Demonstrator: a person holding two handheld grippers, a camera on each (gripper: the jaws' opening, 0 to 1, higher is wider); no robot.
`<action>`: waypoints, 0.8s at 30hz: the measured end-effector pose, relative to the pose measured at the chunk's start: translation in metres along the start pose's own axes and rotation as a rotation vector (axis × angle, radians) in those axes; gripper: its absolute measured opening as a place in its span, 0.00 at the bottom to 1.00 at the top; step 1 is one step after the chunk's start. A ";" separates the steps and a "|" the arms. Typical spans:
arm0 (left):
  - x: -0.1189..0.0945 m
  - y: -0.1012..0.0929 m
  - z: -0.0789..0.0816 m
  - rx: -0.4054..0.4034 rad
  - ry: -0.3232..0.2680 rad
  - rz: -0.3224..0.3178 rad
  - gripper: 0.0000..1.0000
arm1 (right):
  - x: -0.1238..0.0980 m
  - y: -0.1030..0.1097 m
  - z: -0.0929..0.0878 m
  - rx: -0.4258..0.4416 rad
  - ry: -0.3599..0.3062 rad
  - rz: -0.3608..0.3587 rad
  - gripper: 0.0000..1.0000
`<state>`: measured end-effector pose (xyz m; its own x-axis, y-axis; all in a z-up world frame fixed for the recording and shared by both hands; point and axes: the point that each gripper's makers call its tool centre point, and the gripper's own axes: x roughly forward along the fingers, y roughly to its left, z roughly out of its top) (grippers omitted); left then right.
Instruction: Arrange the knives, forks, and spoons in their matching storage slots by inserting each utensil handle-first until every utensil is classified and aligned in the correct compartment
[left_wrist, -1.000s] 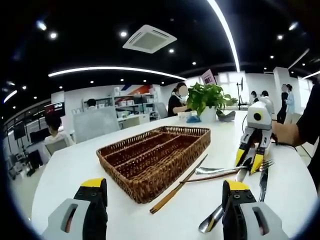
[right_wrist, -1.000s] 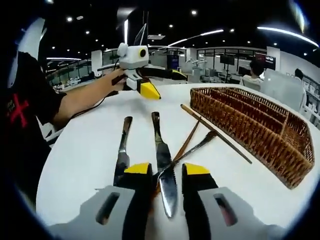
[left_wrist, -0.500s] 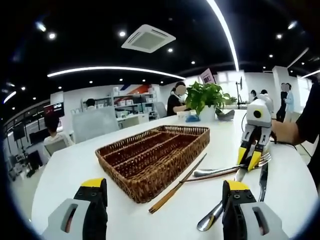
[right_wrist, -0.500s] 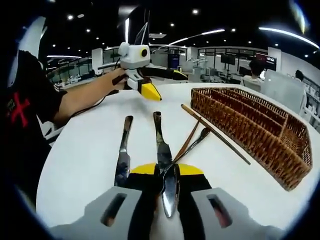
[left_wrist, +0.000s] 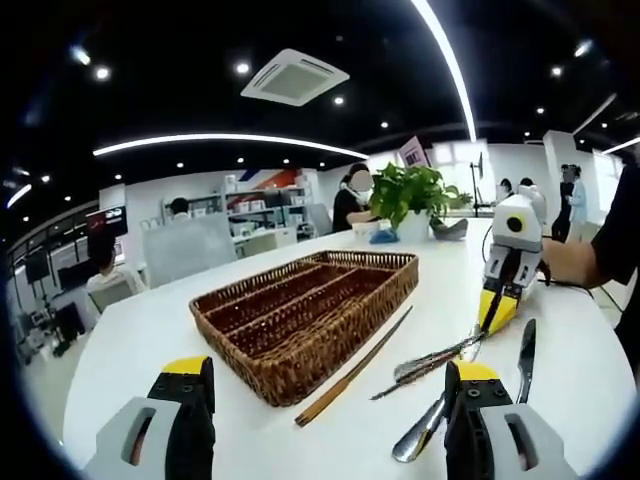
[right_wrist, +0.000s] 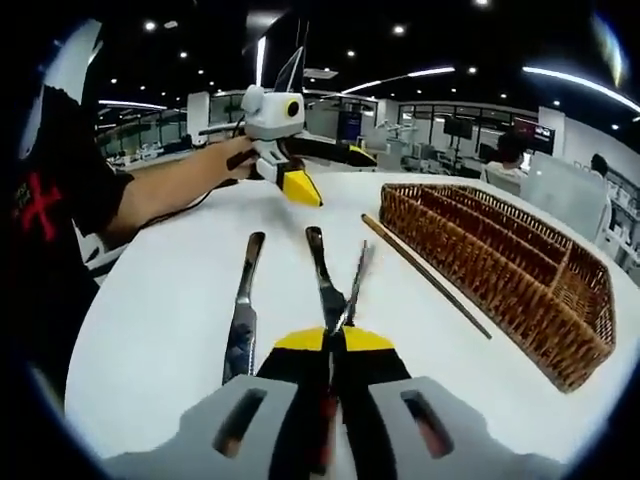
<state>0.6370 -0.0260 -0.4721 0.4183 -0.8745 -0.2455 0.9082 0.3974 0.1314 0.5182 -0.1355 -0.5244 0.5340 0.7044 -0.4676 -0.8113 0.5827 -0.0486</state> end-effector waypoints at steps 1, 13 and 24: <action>0.000 0.000 0.000 0.000 0.000 0.000 1.00 | 0.000 0.001 0.000 -0.001 -0.001 -0.001 0.01; 0.001 -0.003 0.000 0.006 0.003 -0.008 1.00 | 0.000 0.005 -0.004 -0.093 0.038 -0.010 0.01; 0.001 -0.007 0.001 0.010 0.000 -0.024 1.00 | -0.011 -0.001 0.013 -0.128 -0.026 -0.034 0.00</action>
<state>0.6306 -0.0298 -0.4718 0.3961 -0.8838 -0.2489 0.9178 0.3734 0.1349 0.5165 -0.1383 -0.5079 0.5660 0.6967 -0.4407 -0.8157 0.5508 -0.1768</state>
